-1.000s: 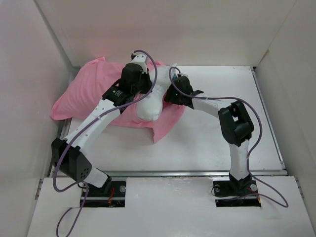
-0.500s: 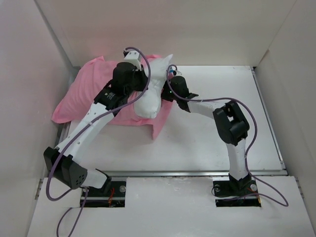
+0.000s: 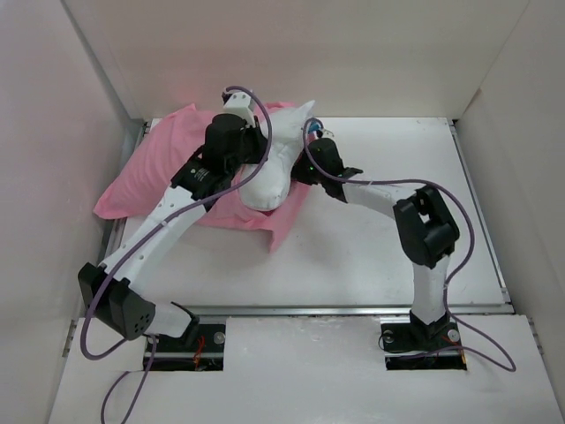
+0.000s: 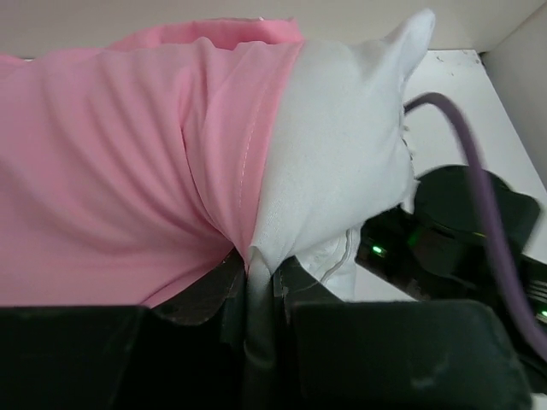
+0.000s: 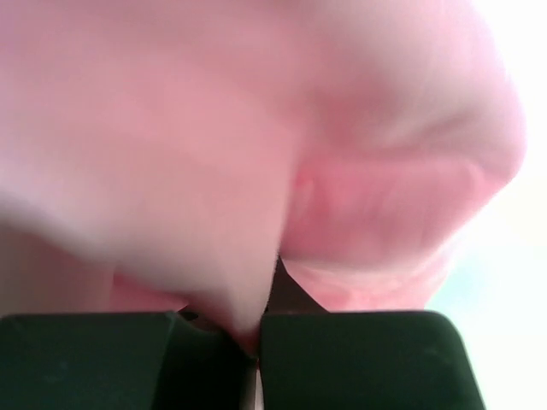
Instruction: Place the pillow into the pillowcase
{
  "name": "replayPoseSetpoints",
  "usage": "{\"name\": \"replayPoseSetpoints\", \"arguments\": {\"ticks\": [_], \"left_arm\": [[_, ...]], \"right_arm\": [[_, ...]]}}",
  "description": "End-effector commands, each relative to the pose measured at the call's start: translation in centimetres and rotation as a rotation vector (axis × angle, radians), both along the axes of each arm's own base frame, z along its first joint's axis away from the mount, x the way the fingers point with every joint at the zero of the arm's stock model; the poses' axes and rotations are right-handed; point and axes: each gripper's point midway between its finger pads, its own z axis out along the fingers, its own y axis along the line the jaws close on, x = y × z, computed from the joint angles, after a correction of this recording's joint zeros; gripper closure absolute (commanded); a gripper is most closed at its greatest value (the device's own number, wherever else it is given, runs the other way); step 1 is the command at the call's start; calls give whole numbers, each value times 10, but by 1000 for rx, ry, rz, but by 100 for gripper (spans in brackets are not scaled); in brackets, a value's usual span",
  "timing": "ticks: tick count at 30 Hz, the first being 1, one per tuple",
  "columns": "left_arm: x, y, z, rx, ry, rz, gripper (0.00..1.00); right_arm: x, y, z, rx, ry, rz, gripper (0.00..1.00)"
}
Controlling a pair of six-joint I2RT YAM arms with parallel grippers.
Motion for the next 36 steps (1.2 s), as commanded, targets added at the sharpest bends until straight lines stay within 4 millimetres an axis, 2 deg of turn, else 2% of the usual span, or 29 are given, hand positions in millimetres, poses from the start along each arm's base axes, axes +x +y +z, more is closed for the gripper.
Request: {"name": "replayPoseSetpoints", "arguments": {"ticks": [1,2,3,7,8,9,11,12,13,14,16,17,18,19,21,23,24,26,28,29,30,31,32,33,35,36], "left_arm": [[26,15,22,-40,-105,151,100],[35,20,6,-11,-75,181,100],[38,19,0,-9,-62,193,100],[53,15,-34,11,-14,199,100],[58,18,-39,14,-10,209,100],[64,13,-56,32,22,200,100],[70,11,-70,41,43,212,100],[77,15,-86,63,70,231,100],[81,20,-94,72,84,243,100],[84,22,-102,67,101,257,100],[91,26,-120,69,140,264,100],[94,31,-126,74,150,276,100],[95,31,-130,79,157,276,100],[97,30,-133,79,157,276,100],[99,32,-140,82,172,275,100],[102,28,-139,74,166,265,100],[102,28,-139,74,166,265,100],[103,26,-136,74,156,253,100],[103,27,-137,87,152,247,100],[102,28,-141,106,157,241,100],[101,26,-141,112,157,219,100],[103,23,-143,117,153,207,100],[98,17,-149,135,160,176,100],[95,-1,-152,137,145,128,100],[84,-30,-152,132,129,2,100],[81,-41,-155,157,118,-50,100]], "right_arm": [[-14,-62,31,-135,-3,-89,100],[-25,-76,22,-182,51,-92,100],[-27,-92,18,-208,73,-105,100],[-59,-128,2,-345,176,-131,100],[-63,-134,6,-363,182,-146,100],[-69,-141,6,-394,196,-150,100],[-75,-152,8,-431,191,-174,100],[-75,-156,25,-436,148,-176,100],[-79,-164,26,-449,158,-178,99],[-76,-179,36,-465,152,-228,96],[-85,-202,53,-481,162,-261,96],[-86,-214,60,-474,161,-290,96],[-90,-218,62,-461,160,-290,96],[-96,-222,73,-446,140,-288,96],[-105,-236,73,-458,156,-304,96],[-111,-238,80,-453,147,-306,96],[-114,-239,74,-461,160,-303,100],[-117,-238,79,-442,151,-304,100],[-116,-247,86,-408,144,-350,100],[-121,-246,100,-375,101,-346,100],[-114,-242,117,-326,21,-353,100],[-115,-237,120,-280,-16,-330,100],[-115,-231,143,-222,-93,-313,100],[-110,-222,152,-192,-134,-276,100],[-99,-206,195,-112,-239,-225,100],[-90,-203,198,-110,-244,-225,100]]}}
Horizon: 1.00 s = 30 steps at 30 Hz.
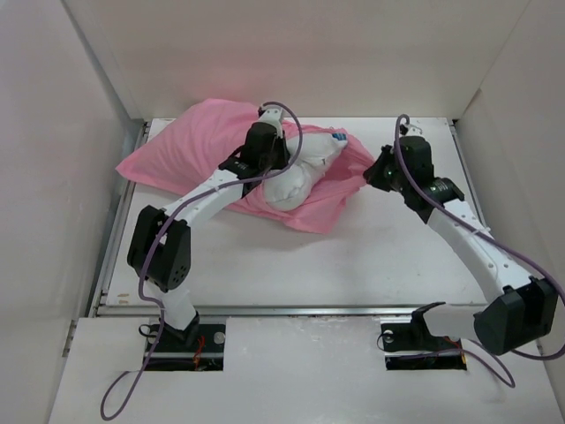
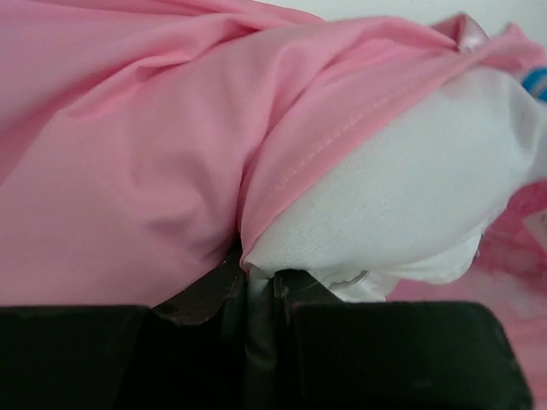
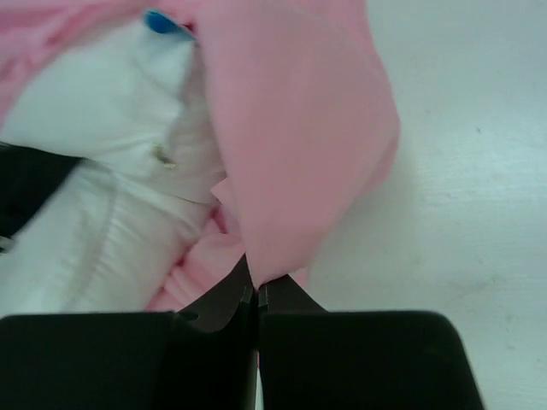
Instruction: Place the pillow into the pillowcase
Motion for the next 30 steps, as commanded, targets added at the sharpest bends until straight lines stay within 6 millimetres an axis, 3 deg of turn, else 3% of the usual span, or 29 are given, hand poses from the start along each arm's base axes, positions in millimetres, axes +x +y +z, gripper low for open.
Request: {"name": "replayPoseSetpoints", "arguments": {"ticks": [1,4,6,11,12,13,16,19,22,23,24,27,28,30], "left_arm": [[-1,-5,-24,121,-37,-67,100],[-8,-13,-29,146,-39,-111,100],[-12,-7,-39,192,-19,-113,100],[-18,7,-69,278,25,-79,100],[-23,3,-74,275,37,-117,100],[-26,-1,-79,289,39,-137,100],[-36,-8,-91,321,52,-185,100],[-44,0,-112,353,94,-181,100],[-47,-13,-109,308,105,-228,100],[-48,-22,-103,270,109,-259,100],[-43,-36,-81,216,81,-287,97],[-44,-66,-45,116,39,-407,20],[-39,-73,-27,93,3,-419,12],[-43,-90,-3,58,-57,-473,7]], "right_arm": [[35,4,98,92,-278,4,100],[47,1,131,111,-346,-41,100],[55,-5,163,128,-442,-82,100],[41,-42,244,135,-653,-219,100],[39,-41,253,144,-670,-211,100],[32,-39,275,149,-717,-184,100],[36,-45,290,141,-738,-206,100],[47,-50,295,133,-742,-255,100],[62,-40,292,117,-720,-215,100],[63,-22,293,135,-715,-117,100],[73,-10,280,137,-683,-61,100],[82,17,245,168,-579,54,100],[87,21,230,165,-548,71,100],[87,34,201,182,-484,135,100]]}}
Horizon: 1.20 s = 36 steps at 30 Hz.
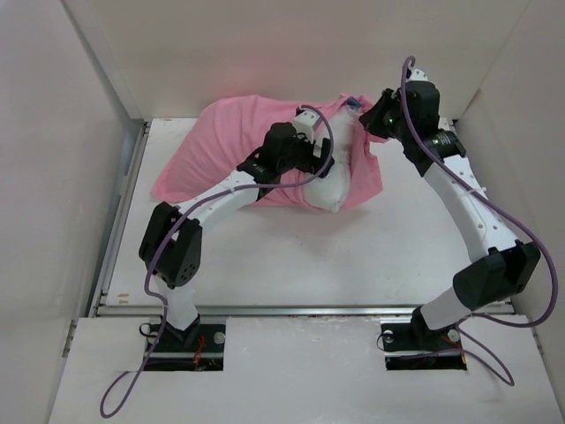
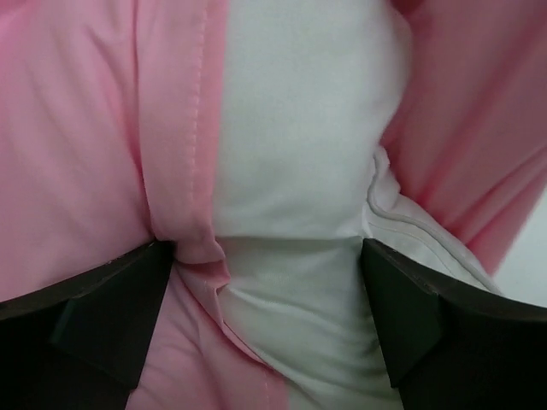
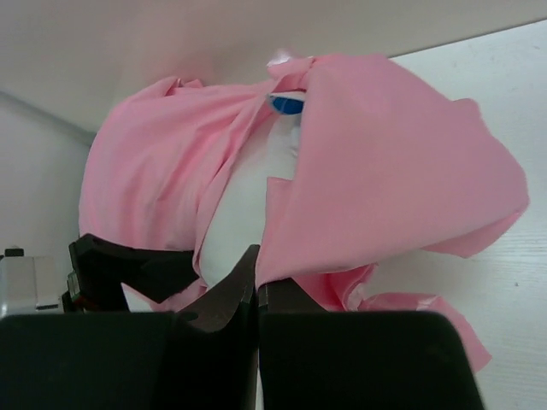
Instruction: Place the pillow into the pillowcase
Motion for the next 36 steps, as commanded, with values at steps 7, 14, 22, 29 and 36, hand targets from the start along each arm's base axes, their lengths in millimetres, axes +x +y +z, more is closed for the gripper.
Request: {"name": "replayPoseSetpoints", "arguments": {"ticks": [7,14,22,29,36], "left_arm": [[-6,-37,-53,108,166,-120,8],[31,-52,-98,101,249,43,48],[103,40,-128,-52,417,482,100],[124,69,-135,-41,436,680,100],[136,60,-115,-141,422,696,100]], "right_arm": [[-35,68,51,82,-220,512,100],[-57,81,46,52,-214,668,100],[-94,43,38,-4,-158,511,100],[-140,34,47,14,-165,528,100],[-137,76,-5,91,11,758,100]]}}
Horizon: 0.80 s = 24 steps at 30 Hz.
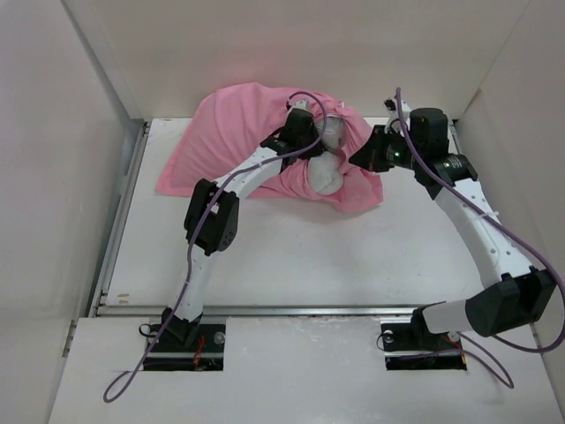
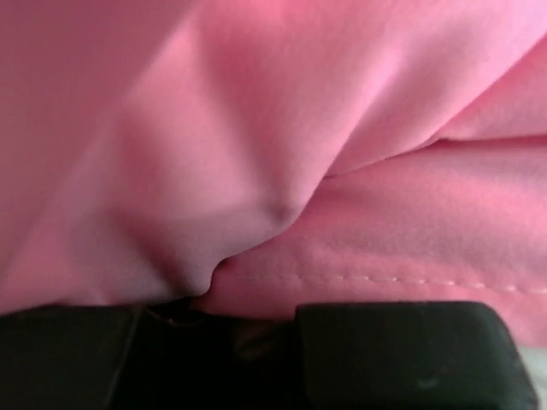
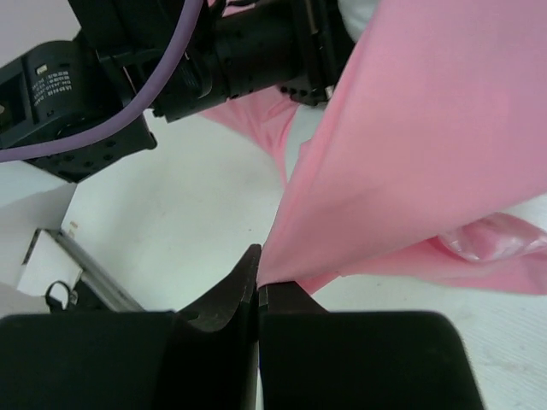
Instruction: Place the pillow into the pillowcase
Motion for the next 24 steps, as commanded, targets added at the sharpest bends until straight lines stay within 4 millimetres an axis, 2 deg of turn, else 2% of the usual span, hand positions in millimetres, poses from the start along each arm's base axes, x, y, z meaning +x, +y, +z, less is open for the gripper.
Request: {"name": "replayPoseSetpoints", "arguments": {"ticks": [1,3,4,5,6,7,8,9,10,11,12,13,14,15,16,17,19,21,22,23,24], "left_arm": [[41,65,-41,129,0,249,100],[34,52,-37,144,-22,192,100],[26,41,-42,153,-29,154,100],[20,32,-36,151,-39,103,96],[14,27,-41,183,-45,52,84],[9,28,-43,197,-41,30,64],[-1,21,-33,198,-57,-6,44],[-7,19,-29,191,-65,-44,32],[-12,21,-26,200,-78,-70,24],[-24,25,-35,216,-61,-99,24],[-28,27,-4,191,-118,-108,22],[-32,30,5,192,-139,-113,15],[-39,34,9,210,-158,-142,9],[-44,31,42,180,-226,-147,4],[-46,31,57,172,-268,-160,0],[-45,31,72,167,-310,-163,0],[-43,30,91,185,-370,-151,0],[-34,26,121,174,-426,-139,0],[-29,26,111,202,-409,-136,0],[-28,21,112,218,-417,-145,0],[-25,19,112,234,-415,-153,0]], "right_arm": [[-31,47,39,137,-50,252,100],[-16,50,45,133,-88,206,100],[-7,56,56,148,-137,208,100],[0,57,65,165,-162,190,100],[16,51,70,163,-175,103,100],[26,45,90,167,-215,41,100],[37,38,94,162,-213,-34,100],[47,29,92,147,-200,-111,100],[60,12,97,130,-222,-229,100],[60,0,102,122,-237,-282,100],[60,-7,104,125,-239,-324,100],[63,-22,98,104,-240,-395,100],[62,-25,100,106,-253,-410,100],[54,-28,107,115,-268,-410,100],[51,-29,111,119,-276,-410,100],[51,-29,103,110,-259,-410,100],[46,-26,103,110,-247,-388,100],[42,-23,104,111,-244,-351,100],[41,-22,102,110,-234,-339,100],[41,-17,96,107,-214,-316,100],[39,-15,100,105,-226,-299,100]]}}
